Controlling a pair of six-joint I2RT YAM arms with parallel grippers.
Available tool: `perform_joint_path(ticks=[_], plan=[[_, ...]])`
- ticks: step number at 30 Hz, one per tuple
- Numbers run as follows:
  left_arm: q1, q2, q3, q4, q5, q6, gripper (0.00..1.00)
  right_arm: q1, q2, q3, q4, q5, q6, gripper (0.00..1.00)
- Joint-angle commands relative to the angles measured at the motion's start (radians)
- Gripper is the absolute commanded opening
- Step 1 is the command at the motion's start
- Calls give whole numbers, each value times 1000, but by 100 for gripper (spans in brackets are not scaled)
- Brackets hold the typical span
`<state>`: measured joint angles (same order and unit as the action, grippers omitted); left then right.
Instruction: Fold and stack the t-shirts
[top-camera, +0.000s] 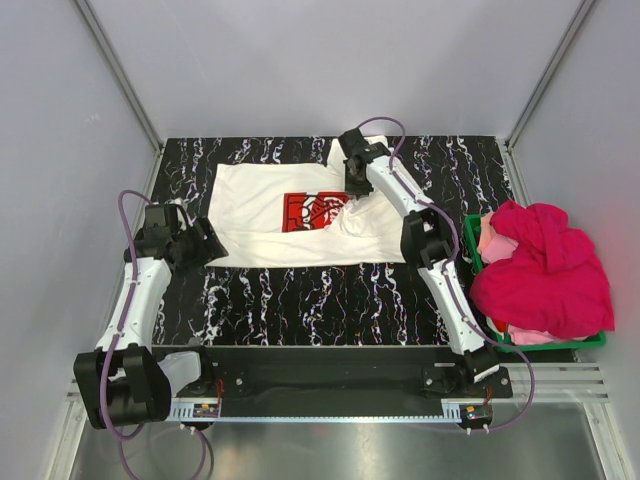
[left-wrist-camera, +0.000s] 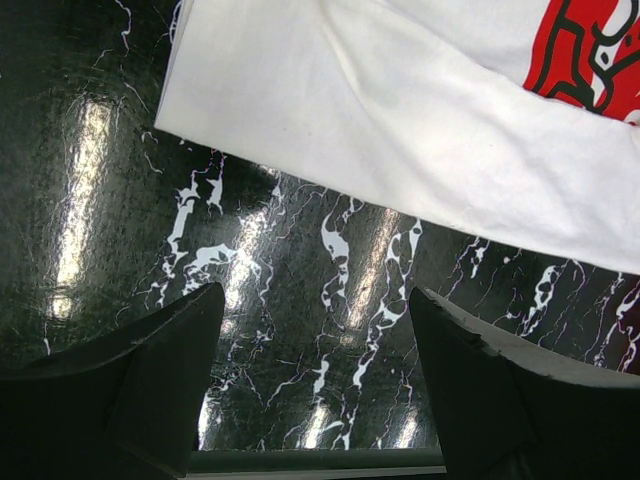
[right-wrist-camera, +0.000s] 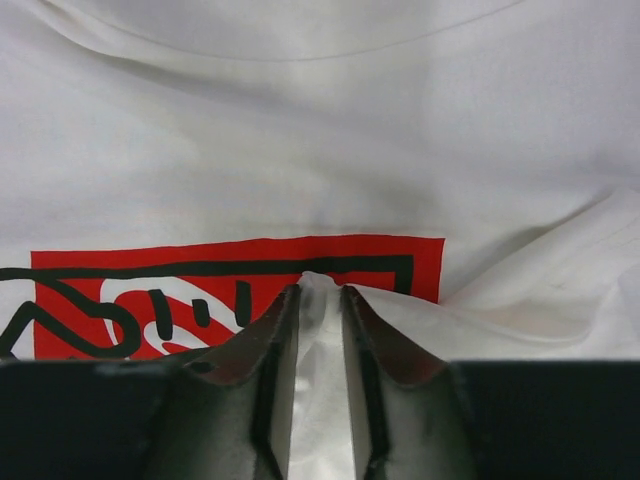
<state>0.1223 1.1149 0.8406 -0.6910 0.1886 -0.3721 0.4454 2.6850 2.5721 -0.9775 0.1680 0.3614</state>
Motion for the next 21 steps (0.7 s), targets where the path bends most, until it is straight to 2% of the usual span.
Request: perform_joint_path(ticks=[1,9,14,21], plan=[[4,-3,-5,42,34,15,80,24,39,31,-6,36,-15,26],[4,3,-6,44,37,15,80,36,-11,5,-7,103,-19,9],[4,2,-8,42,38,15,80,62,-74,-26,29,152,-45,5],[4,5,-8,44,32,13,80,98,-79,-4,63,182,-76,5]])
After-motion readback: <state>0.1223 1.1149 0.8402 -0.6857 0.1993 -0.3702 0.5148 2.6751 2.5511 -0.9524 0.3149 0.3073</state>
